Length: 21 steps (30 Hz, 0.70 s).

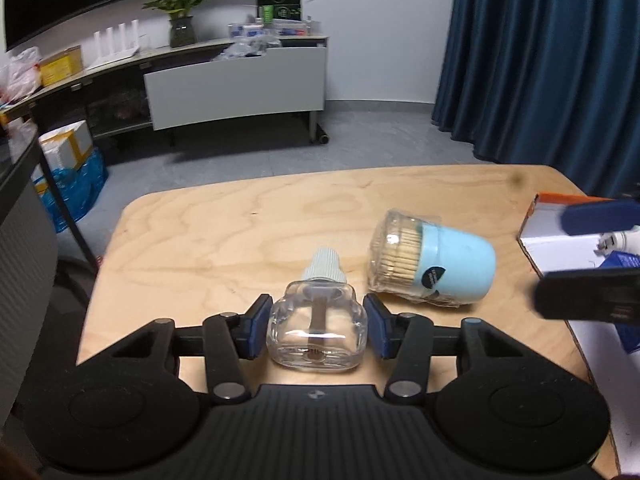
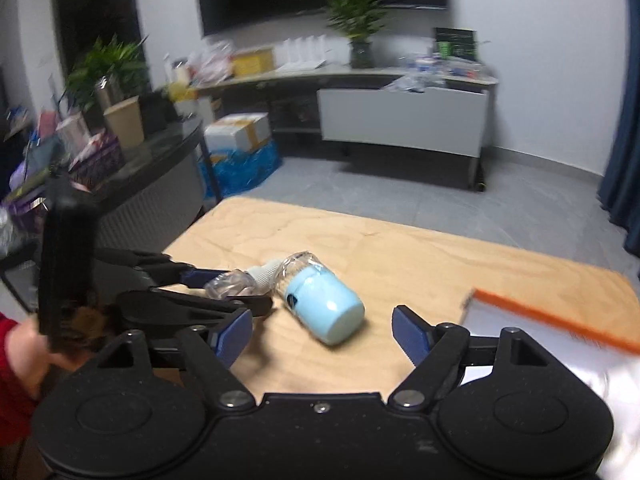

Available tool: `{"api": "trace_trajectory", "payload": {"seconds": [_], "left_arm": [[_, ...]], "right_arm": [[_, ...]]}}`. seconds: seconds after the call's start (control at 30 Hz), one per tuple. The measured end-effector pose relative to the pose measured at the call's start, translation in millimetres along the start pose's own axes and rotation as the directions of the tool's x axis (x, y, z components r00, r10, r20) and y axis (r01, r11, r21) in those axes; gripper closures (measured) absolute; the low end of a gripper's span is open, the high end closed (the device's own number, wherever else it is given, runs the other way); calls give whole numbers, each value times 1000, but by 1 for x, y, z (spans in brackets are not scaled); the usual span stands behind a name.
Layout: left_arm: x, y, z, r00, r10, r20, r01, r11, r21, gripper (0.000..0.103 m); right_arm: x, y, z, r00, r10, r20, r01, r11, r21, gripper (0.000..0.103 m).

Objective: Organize rigid objects
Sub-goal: 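Grasp the clear glass bottle with the left tool while the right tool grasps the light-blue jar, then carry the glass bottle and light-blue jar with both tools over the tray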

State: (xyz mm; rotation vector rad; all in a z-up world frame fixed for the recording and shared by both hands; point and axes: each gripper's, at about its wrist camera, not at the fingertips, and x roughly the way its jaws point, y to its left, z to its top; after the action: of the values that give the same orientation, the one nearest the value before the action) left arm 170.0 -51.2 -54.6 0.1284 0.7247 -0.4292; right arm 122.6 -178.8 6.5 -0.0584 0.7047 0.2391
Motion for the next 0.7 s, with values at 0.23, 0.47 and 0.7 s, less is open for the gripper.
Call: {"api": "trace_trajectory", "payload": {"seconds": [0.23, 0.47, 0.7], "left_arm": [[-23, 8, -2, 999, 44, 9, -44, 996, -78, 53], [-29, 10, -2, 998, 63, 12, -61, 991, -117, 53], [-37, 9, -3, 997, 66, 29, -62, 989, -136, 53]], "right_arm": [[51, 9, 19, 997, 14, -77, -27, 985, -169, 11], [92, 12, 23, 988, 12, -156, -44, 979, -201, 12], [88, 14, 12, 985, 32, -169, -48, 995, -92, 46]]}}
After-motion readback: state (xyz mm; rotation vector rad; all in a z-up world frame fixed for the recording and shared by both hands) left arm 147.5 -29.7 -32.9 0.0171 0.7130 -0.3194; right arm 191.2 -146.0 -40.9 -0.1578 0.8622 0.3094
